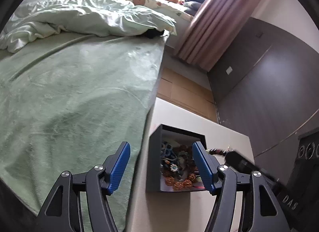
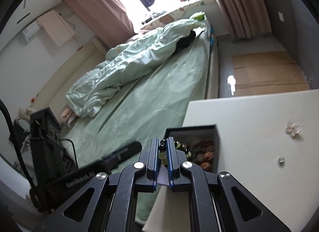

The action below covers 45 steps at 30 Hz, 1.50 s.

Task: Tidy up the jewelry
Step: 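Release the necklace into the box with the left tool while the right tool drops the bead bracelet in, then lower the left tool onto the small silver ring and close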

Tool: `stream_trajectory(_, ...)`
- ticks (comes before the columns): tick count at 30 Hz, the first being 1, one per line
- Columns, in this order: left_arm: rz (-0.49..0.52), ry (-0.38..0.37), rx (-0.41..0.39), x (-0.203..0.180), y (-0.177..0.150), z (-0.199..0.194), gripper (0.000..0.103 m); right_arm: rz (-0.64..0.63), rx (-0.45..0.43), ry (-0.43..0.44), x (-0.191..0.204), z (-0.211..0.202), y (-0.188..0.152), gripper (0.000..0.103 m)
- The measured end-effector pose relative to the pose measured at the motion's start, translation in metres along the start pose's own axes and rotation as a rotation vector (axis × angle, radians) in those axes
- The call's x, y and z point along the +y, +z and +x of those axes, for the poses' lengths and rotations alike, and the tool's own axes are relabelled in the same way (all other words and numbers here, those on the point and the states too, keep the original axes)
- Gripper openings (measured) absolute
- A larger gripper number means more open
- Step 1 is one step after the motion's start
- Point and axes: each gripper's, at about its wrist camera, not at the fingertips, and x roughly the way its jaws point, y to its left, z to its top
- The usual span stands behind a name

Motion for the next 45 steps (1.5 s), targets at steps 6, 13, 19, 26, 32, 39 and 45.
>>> stream_trajectory(6,-0.038,0.005,0.009,0.013,0.001,-0.001,0.068,0.039,0.093,0.031,0.001,0.015,-0.006,0.038)
stream_trajectory(13,0.023,-0.006,-0.007,-0.002,-0.001,-0.003,0.088,0.056,0.035,-0.061,-0.023,-0.014,0.001,0.062)
stream_trajectory(19,0.094,-0.016,0.009,-0.029,-0.002,0.003,0.088,0.083,0.012,-0.14,-0.053,-0.042,0.006,0.062)
stream_trajectory(26,0.221,-0.019,0.033,-0.073,-0.005,0.011,0.088,0.135,0.008,-0.198,-0.093,-0.071,0.006,0.062)
stream_trajectory(32,0.319,-0.053,0.082,-0.109,-0.014,0.025,0.088,0.173,0.002,-0.244,-0.118,-0.089,0.002,0.088)
stream_trajectory(39,0.416,-0.078,0.153,-0.146,-0.03,0.048,0.088,0.22,-0.025,-0.285,-0.144,-0.109,-0.001,0.089)
stream_trajectory(45,0.456,-0.108,0.24,-0.174,-0.041,0.075,0.088,0.259,-0.03,-0.311,-0.164,-0.124,-0.003,0.089)
